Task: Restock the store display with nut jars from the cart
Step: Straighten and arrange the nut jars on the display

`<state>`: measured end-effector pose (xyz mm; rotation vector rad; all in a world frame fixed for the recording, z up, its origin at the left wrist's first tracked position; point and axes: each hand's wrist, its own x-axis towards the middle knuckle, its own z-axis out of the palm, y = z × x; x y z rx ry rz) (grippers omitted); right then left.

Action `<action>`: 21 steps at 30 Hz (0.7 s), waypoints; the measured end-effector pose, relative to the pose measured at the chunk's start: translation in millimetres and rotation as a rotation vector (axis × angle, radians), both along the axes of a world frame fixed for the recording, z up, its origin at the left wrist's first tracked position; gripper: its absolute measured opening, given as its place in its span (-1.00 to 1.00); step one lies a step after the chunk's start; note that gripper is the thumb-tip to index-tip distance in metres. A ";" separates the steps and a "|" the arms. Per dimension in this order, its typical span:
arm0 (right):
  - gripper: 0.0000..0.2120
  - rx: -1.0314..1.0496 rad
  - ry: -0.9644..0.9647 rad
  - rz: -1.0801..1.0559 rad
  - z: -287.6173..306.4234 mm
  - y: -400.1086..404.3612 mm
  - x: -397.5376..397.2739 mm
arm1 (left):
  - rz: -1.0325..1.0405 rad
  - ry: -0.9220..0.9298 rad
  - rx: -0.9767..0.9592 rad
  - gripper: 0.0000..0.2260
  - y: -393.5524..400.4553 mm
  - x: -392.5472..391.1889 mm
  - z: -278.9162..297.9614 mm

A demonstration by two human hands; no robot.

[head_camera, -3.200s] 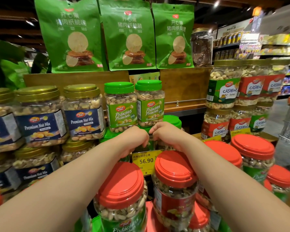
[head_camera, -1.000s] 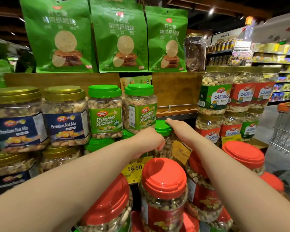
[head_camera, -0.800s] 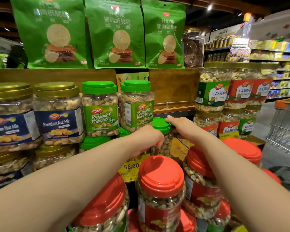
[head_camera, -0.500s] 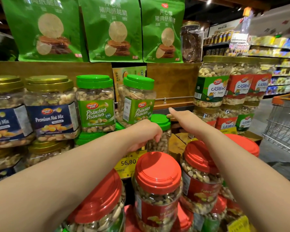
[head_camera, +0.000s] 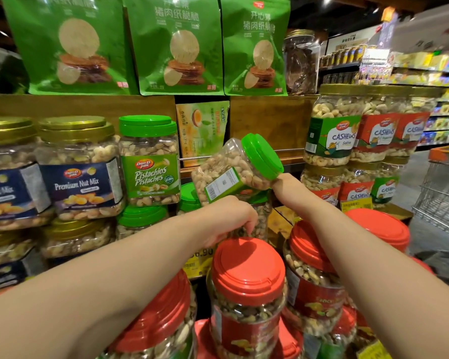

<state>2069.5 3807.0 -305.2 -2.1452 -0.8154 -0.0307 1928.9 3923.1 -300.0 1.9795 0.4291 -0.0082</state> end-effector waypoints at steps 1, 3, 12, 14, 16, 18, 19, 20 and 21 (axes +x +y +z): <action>-0.70 -0.001 0.003 0.013 0.2 0.0 -1.3 | 0.004 -0.001 -0.004 -0.85 -0.1 0.5 0.0; -0.70 0.015 -0.017 0.018 2.4 0.1 -3.5 | 0.023 -0.003 -0.006 -0.77 0.1 0.2 1.0; -0.78 0.210 0.011 0.065 25.4 14.1 -15.9 | 0.024 -0.094 -0.100 -0.78 4.4 -0.1 6.9; -0.78 0.229 0.058 0.059 30.7 19.7 -17.0 | 0.013 -0.114 -0.109 -0.80 5.7 -0.5 8.1; -0.78 0.235 0.091 0.029 34.9 27.0 -15.5 | 0.011 -0.154 -0.135 -0.82 7.8 -0.5 9.8; -0.77 0.247 0.134 0.012 39.4 35.2 -17.5 | 0.029 -0.189 -0.155 -0.83 11.0 -0.7 11.0; -0.76 0.258 0.151 0.007 40.7 39.5 -17.5 | 0.038 -0.198 -0.168 -0.81 13.7 -0.4 11.0; -0.74 0.279 0.164 0.002 42.0 43.8 -17.1 | 0.044 -0.204 -0.176 -0.76 16.5 0.5 10.6; -0.73 0.304 0.182 -0.001 43.2 47.5 -17.7 | 0.052 -0.203 -0.175 -0.71 18.9 1.5 10.1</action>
